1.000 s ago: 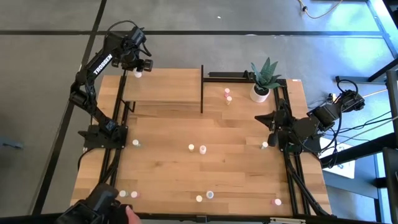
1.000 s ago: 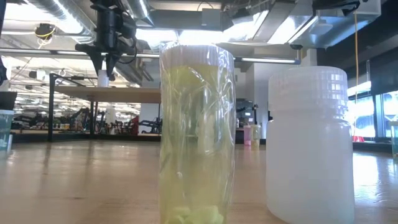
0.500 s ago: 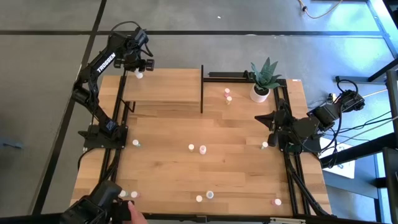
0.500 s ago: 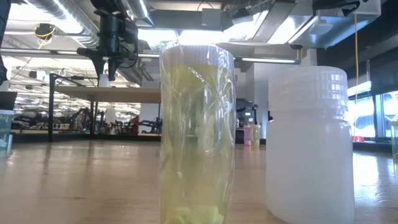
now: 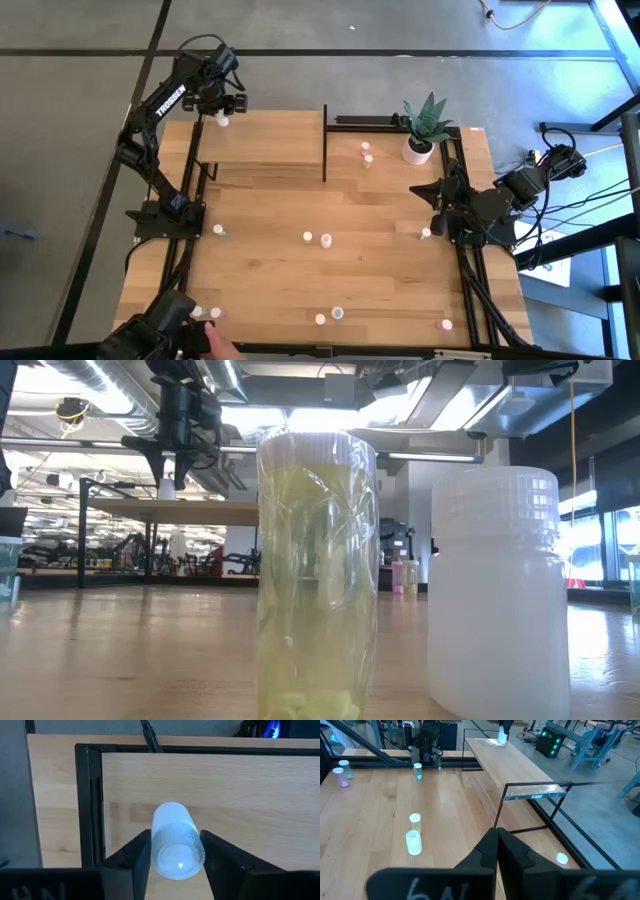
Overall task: Pick and place medicine bottles onto shelf by color
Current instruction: Put the top left white pill bottle on the shelf, then put the top left blue pill bottle on the shelf
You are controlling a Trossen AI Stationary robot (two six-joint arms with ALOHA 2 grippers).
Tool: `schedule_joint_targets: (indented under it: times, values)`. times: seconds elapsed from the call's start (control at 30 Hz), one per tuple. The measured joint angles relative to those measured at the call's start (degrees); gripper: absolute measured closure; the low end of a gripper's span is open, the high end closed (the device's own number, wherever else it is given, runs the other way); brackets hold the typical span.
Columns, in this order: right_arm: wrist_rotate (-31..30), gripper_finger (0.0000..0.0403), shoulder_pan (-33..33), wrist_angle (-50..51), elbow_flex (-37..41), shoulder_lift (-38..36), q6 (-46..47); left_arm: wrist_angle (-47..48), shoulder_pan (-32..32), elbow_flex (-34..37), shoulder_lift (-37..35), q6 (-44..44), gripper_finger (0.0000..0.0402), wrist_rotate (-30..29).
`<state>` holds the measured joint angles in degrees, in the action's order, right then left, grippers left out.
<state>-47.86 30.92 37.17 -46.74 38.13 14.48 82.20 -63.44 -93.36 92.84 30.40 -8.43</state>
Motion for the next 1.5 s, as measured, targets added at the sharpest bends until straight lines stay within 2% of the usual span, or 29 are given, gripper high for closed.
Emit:
schedule_joint_targets:
  times: [0.47,0.73,1.0,1.2,1.5]
  values:
    - [-0.02,0.0391,0.0,0.0,0.0,0.0,0.01,0.91,-0.02,0.0,0.11,0.21,0.02,0.2]
    - [0.0,0.0391,0.02,0.0,0.0,0.0,0.0,0.79,0.0,-0.71,-2.13,-0.97,0.02,1.32]
    - [-0.02,0.0391,0.0,0.01,0.0,0.01,0.01,0.91,2.13,-4.83,-7.5,-3.74,0.0201,-2.03]
    - [-0.02,0.0391,0.0,0.01,0.0,0.0,0.0,0.56,9.16,-7.34,-14.38,-9.58,0.0201,-3.22]
    - [-0.02,0.0391,0.02,0.02,0.0,0.0,0.02,1.83,28.98,-6.23,-24.76,-16.02,0.0201,-4.09]
